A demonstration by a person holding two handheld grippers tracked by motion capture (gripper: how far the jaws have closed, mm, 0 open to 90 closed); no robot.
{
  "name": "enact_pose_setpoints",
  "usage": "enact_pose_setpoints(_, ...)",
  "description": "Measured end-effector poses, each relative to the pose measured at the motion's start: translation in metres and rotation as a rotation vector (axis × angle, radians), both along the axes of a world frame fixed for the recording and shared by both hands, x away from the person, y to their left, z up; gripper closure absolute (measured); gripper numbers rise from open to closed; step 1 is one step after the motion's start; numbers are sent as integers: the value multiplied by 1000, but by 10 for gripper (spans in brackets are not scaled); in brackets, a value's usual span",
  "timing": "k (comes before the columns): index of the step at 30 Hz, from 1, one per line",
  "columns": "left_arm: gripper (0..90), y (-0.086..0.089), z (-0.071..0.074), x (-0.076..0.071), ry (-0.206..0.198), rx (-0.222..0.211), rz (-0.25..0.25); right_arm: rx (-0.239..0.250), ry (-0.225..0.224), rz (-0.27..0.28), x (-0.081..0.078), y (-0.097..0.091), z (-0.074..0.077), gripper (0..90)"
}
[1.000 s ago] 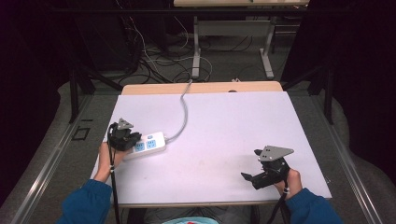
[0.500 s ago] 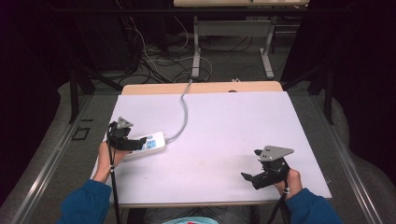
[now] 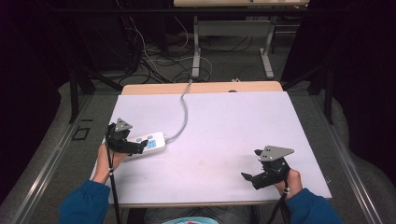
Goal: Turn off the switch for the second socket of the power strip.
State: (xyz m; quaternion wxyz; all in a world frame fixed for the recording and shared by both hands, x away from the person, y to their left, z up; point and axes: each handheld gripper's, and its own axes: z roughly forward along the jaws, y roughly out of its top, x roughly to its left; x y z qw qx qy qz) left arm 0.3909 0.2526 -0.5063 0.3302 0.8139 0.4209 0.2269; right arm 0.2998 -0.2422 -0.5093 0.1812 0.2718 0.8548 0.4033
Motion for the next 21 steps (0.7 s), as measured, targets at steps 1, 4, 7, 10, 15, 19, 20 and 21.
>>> enact_pose_setpoints(1,0,0,0,-1,-7,1,-9,0,1,0,0,0,0,53)
enact_pose_setpoints(4,0,0,1,-5,-9,2,-23,1,2,-3,0,0,0,54)
enact_pose_setpoints(7,0,-1,1,-10,-14,-11,-29,0,1,0,0,0,0,53)
enact_pose_setpoints(10,0,-2,3,-16,-21,-8,-40,1,2,-1,0,0,0,53)
enact_pose_setpoints(15,0,-5,5,-25,-36,-9,-61,0,0,2,0,0,0,53)
enact_pose_setpoints(19,0,-8,6,-30,-33,-5,-82,3,5,-4,0,0,0,54)
enact_pose_setpoints(20,0,-9,5,-32,-39,-9,-83,3,5,-4,0,0,0,53)
enact_pose_setpoints(21,0,-10,5,-34,-35,-4,-93,3,5,-4,0,0,0,53)
